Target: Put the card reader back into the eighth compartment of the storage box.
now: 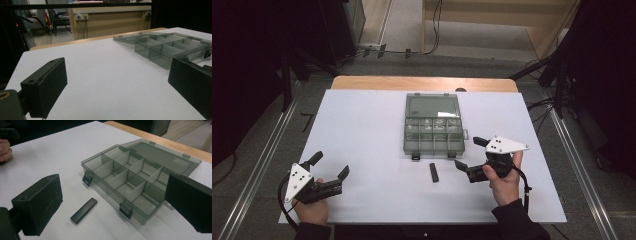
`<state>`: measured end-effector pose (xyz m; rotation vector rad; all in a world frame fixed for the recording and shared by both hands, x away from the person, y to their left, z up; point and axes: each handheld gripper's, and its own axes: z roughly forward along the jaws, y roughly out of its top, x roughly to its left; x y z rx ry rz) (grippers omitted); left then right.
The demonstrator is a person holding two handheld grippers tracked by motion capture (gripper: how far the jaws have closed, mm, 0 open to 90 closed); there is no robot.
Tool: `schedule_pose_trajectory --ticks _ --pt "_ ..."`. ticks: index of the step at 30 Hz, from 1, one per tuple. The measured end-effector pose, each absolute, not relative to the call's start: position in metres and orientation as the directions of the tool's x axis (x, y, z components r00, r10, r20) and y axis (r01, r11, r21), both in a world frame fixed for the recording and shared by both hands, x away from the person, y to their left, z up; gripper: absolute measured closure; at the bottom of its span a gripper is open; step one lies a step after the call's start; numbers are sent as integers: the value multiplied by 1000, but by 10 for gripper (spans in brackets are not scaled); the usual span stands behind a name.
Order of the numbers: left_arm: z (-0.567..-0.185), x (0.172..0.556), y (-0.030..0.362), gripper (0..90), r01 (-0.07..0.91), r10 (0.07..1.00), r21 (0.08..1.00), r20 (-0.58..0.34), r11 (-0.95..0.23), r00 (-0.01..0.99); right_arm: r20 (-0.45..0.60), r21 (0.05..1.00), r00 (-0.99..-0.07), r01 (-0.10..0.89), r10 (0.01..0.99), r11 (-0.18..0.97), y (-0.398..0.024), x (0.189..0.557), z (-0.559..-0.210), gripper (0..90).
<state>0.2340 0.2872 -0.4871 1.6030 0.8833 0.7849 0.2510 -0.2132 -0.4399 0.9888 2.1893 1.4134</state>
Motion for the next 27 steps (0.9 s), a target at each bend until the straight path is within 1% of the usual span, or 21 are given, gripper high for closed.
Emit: schedule_pose_trajectory --ticks 12,13,14,15,19,21,24,27 --pt "-487 234 287 23 143 862 981 41 -131 506 90 878 -732 378 675 293 -187 256 -442 1" --pt "-487 234 287 23 143 862 981 41 -131 506 87 879 -736 374 671 296 -185 256 -442 45" --pt "-487 234 287 23 143 862 981 40 -130 506 89 879 -731 377 676 292 -183 256 -443 127" --pt "-487 234 287 23 144 862 981 40 -130 506 84 877 -725 380 684 296 -181 256 -444 156" --pt "-487 234 288 23 143 861 981 39 -128 507 71 863 -731 386 678 325 -169 256 -447 159" --pt "-487 234 288 23 142 861 982 37 -126 508 75 859 -730 393 679 328 -164 256 -449 207" --pt "-487 234 288 23 144 861 981 38 -128 508 106 857 -740 406 664 316 -158 257 -452 341" --pt "-487 234 288 23 143 861 981 38 -128 507 103 844 -742 418 662 337 -151 257 -457 521"
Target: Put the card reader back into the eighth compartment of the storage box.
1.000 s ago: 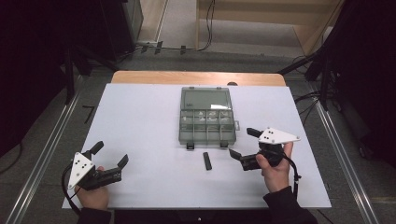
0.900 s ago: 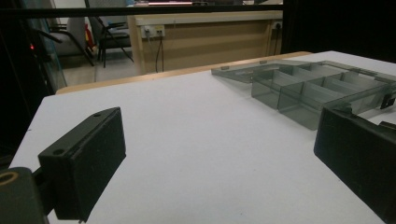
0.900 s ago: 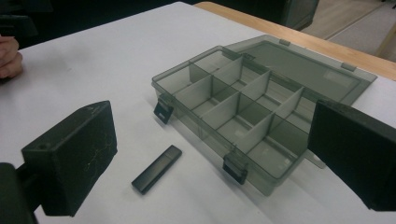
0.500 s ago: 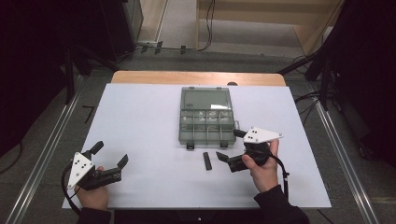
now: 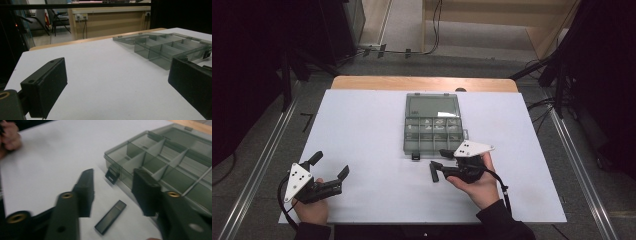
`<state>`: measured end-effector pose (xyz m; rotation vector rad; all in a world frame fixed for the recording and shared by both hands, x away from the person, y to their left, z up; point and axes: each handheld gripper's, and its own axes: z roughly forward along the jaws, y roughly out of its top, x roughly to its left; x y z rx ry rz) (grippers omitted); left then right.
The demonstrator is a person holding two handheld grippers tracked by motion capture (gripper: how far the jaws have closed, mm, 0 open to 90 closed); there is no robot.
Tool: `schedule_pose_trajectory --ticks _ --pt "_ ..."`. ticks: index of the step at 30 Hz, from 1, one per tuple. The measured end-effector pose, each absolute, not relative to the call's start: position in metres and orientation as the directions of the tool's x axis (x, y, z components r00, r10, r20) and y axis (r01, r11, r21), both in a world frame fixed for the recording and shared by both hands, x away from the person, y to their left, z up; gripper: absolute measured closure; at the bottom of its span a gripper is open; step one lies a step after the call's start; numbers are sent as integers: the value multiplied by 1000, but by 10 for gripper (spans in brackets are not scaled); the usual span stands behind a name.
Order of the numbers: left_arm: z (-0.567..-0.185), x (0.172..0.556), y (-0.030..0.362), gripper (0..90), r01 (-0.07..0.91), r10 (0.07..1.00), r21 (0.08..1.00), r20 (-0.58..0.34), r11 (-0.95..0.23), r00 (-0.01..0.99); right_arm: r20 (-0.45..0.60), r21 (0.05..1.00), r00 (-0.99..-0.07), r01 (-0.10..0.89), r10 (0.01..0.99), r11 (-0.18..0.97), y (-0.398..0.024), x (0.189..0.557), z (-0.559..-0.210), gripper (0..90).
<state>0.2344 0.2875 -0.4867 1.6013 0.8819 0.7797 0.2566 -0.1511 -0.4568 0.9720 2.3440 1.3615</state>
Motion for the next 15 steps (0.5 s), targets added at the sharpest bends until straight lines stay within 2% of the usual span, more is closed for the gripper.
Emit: schedule_pose_trajectory --ticks 2,7,13,15 --pt "-487 234 288 23 143 861 982 36 -125 508 94 830 -735 430 671 355 -148 257 -461 644" --pt "-487 234 288 23 143 860 982 36 -125 508 135 800 -761 461 635 383 -142 259 -472 789" --pt "-487 234 288 23 143 860 982 35 -124 509 143 760 -770 488 622 429 -133 257 -485 875" --pt "-487 234 288 23 143 860 982 35 -124 509 146 753 -778 488 611 441 -131 257 -490 876"
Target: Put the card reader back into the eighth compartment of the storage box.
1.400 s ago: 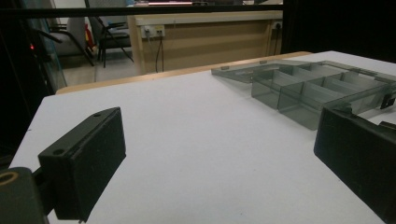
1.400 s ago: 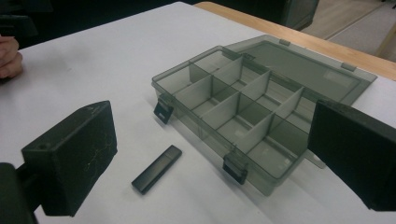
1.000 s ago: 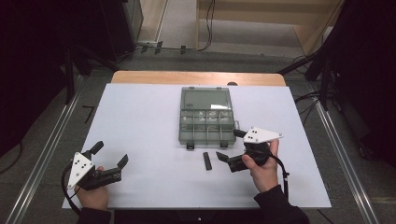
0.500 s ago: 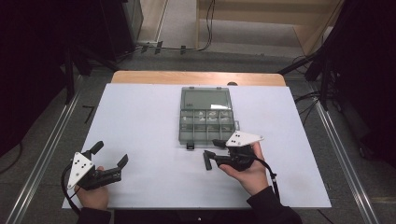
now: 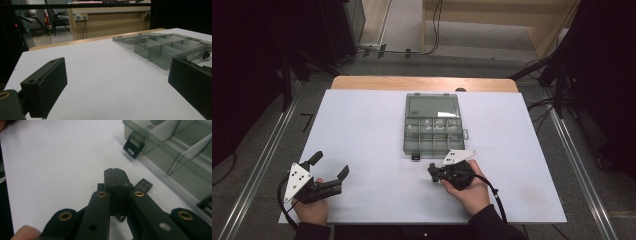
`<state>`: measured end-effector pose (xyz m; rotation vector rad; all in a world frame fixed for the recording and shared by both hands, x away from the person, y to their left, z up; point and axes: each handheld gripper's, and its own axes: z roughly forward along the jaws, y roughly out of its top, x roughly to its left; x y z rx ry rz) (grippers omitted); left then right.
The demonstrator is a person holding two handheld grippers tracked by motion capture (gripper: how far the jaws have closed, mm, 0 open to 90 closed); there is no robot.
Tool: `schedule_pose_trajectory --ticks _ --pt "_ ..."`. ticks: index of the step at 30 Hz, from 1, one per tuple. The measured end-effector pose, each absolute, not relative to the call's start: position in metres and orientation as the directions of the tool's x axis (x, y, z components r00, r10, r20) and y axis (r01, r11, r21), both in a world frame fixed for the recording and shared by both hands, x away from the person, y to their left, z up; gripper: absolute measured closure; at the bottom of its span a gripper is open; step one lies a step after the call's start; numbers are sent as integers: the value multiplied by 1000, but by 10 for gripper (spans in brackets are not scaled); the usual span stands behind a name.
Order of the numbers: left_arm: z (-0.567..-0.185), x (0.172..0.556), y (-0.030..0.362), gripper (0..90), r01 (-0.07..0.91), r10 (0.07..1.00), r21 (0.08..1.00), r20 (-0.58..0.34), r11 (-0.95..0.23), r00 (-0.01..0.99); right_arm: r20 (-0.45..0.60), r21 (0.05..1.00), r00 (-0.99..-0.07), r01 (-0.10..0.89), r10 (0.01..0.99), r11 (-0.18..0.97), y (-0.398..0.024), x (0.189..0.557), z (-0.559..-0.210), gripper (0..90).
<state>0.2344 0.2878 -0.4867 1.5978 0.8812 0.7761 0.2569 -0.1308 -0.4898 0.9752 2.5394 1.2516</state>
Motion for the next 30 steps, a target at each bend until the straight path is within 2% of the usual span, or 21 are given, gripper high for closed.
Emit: schedule_pose_trajectory --ticks 12,25,27,28,29,30 --pt "-487 234 288 23 142 860 982 34 -123 510 135 709 -788 500 601 497 -117 249 -510 877" --pt "-487 235 288 23 145 859 982 34 -125 510 119 695 -756 526 643 490 -136 250 -513 875" --pt "-487 235 288 23 144 859 982 35 -125 510 114 699 -754 523 647 487 -139 250 -511 851" --pt "-487 235 288 23 145 860 982 35 -125 510 121 722 -767 504 630 475 -143 251 -505 759" --pt "-487 235 288 23 145 860 982 35 -125 510 121 722 -767 504 630 475 -143 251 -505 759" --pt "-487 235 288 23 146 860 981 37 -128 509 97 719 -773 490 627 493 -144 254 -499 715"
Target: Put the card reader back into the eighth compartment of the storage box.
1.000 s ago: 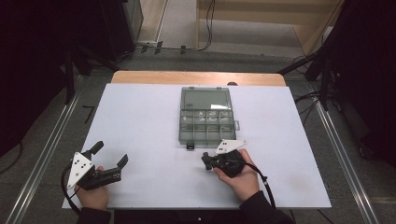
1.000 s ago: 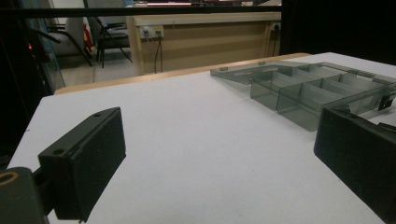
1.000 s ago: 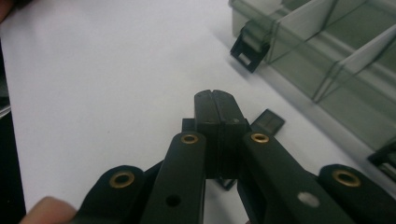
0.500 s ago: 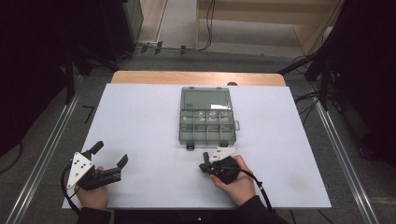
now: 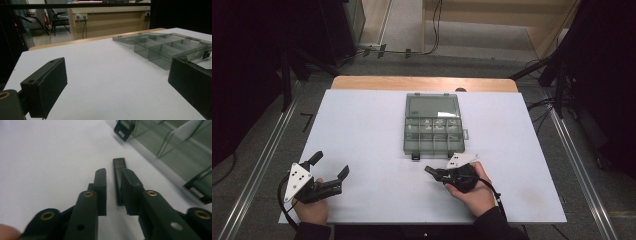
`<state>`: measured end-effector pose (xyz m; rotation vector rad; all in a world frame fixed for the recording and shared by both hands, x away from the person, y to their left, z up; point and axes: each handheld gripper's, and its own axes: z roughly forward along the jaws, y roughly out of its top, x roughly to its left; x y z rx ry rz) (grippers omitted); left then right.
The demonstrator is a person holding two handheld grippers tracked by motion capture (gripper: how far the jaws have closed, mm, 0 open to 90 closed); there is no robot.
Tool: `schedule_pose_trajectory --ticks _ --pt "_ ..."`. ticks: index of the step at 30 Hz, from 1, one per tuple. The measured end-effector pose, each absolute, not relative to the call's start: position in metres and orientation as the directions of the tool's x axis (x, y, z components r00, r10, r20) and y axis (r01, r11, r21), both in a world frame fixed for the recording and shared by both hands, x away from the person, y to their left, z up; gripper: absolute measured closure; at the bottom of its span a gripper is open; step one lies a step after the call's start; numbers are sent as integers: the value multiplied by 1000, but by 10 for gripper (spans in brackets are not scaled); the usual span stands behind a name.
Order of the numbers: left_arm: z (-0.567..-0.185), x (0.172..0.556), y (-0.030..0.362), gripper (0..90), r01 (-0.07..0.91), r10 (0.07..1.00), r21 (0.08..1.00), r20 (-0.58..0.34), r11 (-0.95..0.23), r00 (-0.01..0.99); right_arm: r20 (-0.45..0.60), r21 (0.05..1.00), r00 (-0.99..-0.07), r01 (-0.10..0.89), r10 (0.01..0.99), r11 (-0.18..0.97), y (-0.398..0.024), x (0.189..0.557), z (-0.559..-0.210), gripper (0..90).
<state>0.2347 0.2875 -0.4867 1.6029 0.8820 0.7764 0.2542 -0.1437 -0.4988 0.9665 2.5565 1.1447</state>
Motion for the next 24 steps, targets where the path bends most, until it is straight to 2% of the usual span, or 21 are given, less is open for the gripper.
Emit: schedule_pose_trajectory --ticks 4,8,16,24 --pt "-487 235 288 23 145 860 981 36 -127 509 91 706 -781 488 617 513 -144 264 -492 645" --pt "-487 235 288 23 144 860 982 34 -124 510 84 682 -784 495 615 538 -140 273 -494 624" --pt "-487 235 288 23 145 858 982 33 -124 512 69 648 -791 499 608 575 -133 278 -504 629" --pt "-487 235 288 23 145 859 982 33 -124 511 60 650 -779 506 625 568 -134 276 -508 705"
